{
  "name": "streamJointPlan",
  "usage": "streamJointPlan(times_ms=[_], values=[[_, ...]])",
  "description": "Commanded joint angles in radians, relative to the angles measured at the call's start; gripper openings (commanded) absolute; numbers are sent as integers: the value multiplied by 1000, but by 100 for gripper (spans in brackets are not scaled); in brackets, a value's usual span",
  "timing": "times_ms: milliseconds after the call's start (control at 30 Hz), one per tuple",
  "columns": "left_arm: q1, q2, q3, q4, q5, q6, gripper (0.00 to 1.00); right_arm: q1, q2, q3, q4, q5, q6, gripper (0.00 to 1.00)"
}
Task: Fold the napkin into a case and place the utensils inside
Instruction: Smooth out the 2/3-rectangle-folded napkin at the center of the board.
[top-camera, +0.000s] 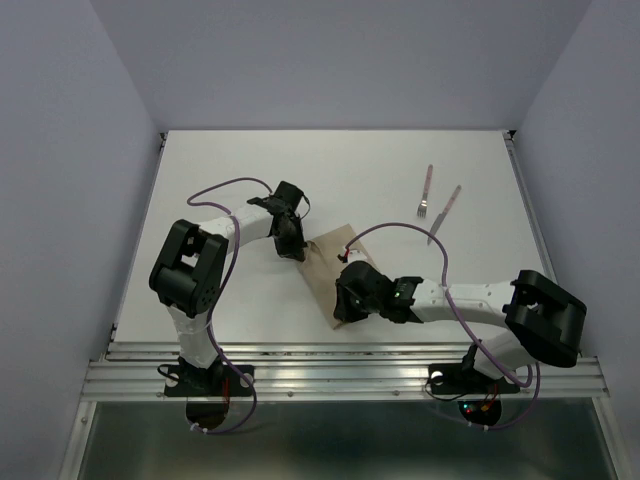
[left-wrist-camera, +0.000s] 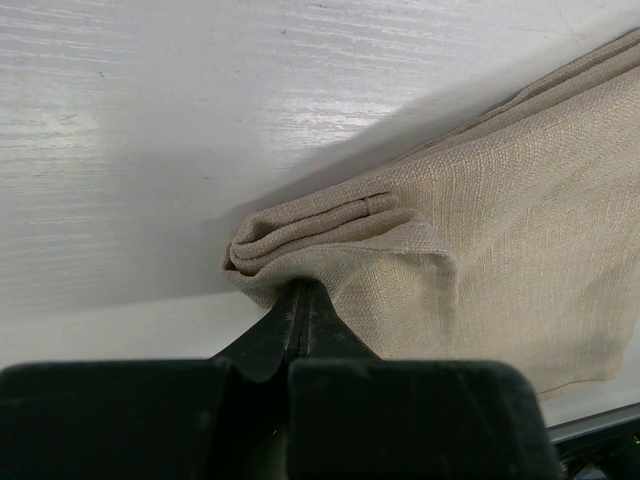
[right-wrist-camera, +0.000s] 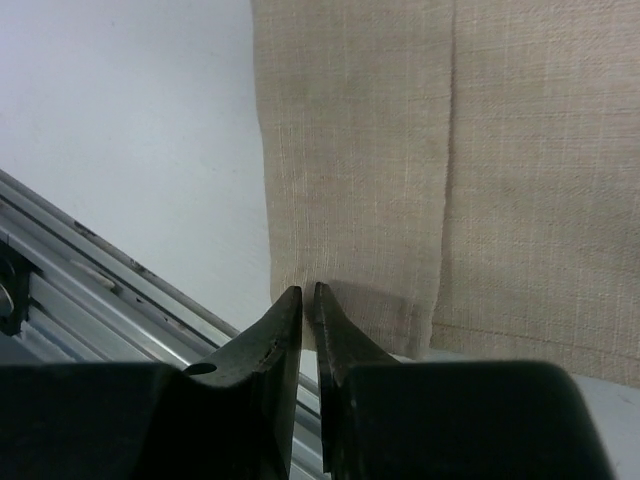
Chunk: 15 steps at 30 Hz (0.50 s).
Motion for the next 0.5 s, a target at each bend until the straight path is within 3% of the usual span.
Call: streamJointPlan(times_ms=[0,233,467], values=[[0,24,28,-48,-45,27,0,35,4,22,-14,-10,-22,16],[0,15,45,-60,-44,34,0,35,113,-4,-7,51,-6,14],[0,-84,98,-107,-32,47,0,35,82,-8,-20,76,4,13]])
